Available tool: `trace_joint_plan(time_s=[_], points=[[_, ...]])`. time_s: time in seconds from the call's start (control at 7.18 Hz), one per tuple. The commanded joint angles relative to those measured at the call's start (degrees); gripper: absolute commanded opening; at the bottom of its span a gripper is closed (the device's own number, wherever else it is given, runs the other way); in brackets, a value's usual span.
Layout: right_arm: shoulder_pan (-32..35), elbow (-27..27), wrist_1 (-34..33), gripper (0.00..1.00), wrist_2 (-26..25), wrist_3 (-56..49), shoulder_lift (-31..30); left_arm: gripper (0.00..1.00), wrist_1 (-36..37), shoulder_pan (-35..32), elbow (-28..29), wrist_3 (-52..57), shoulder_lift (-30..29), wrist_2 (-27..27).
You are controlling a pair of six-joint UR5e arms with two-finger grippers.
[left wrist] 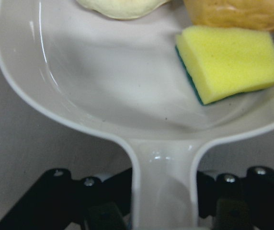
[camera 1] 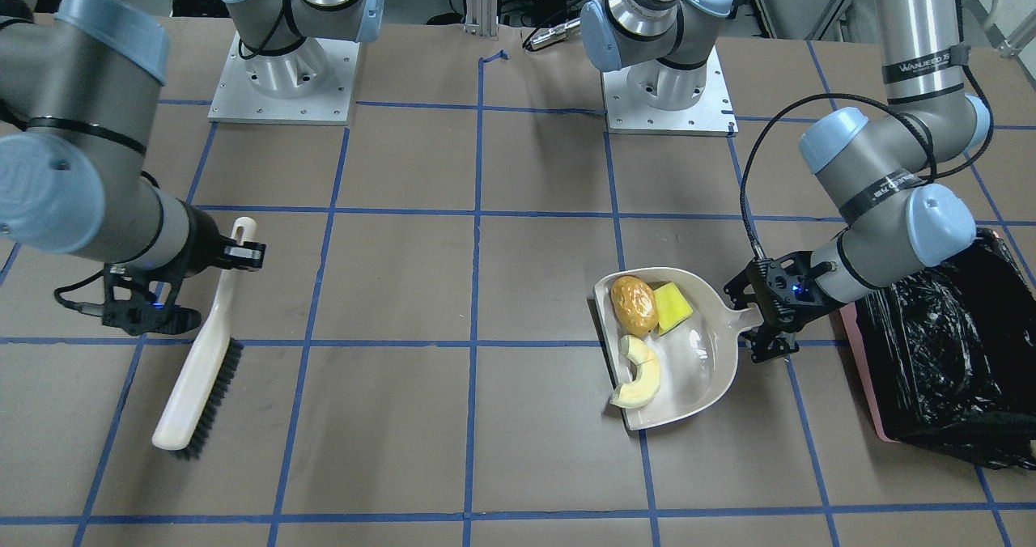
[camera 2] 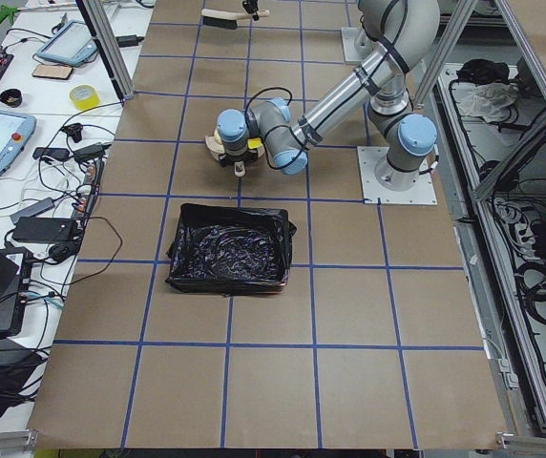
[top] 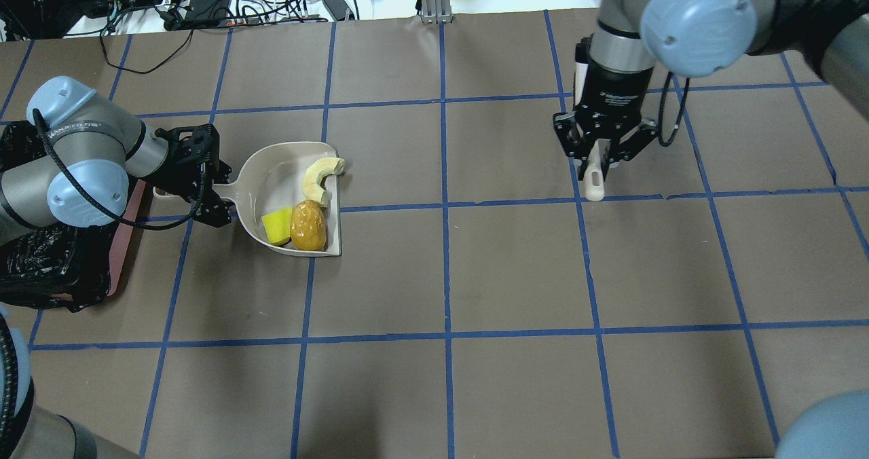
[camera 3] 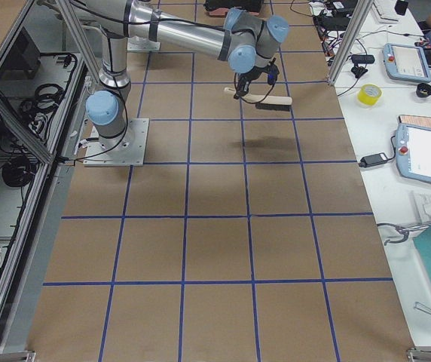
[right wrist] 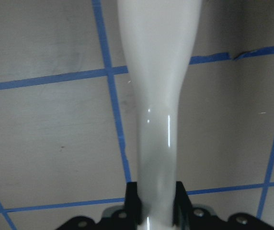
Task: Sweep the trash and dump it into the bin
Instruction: 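Carry the dustpan to the bin with the left gripper while the right returns the brush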
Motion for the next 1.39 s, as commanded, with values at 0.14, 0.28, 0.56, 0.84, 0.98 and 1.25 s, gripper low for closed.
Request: trace_joint_plan(time_s=[0.14, 0.28, 0.56, 0.84, 0.98, 1.25], points=[[-6.43, 0.74, -5.49, 0.00, -7.64, -12.36, 4.55, 0.00, -13.19, 6.87, 9.55, 0.26, 2.38, -1.63], [-7.49, 1.88, -8.37, 0.00, -7.56, -12.91, 6.12, 0.00, -16.11, 9.07, 12.98, 0.69, 3.79, -1.20], [-9.07, 3.03, -12.86, 0.00, -9.73, -14.66, 7.28, 0.00, -20.16, 16.43, 16.87, 3.51, 6.34, -1.02], [-10.05, 3.56, -13.14, 0.00, -9.84, -15.90, 7.98, 0.00, -22.89, 26.44, 17.93, 3.94, 7.31, -1.10], [-10.13, 3.56, -13.14, 0.00, -10.10, -15.99, 8.42, 0.00, -23.17, 30.67, 18.55, 4.04, 7.14, -0.76], [-10.22, 3.56, -13.14, 0.00, -10.10, -15.55, 9.12, 0.00, -23.52, 35.18, 21.79, 4.83, 6.00, 4.58]])
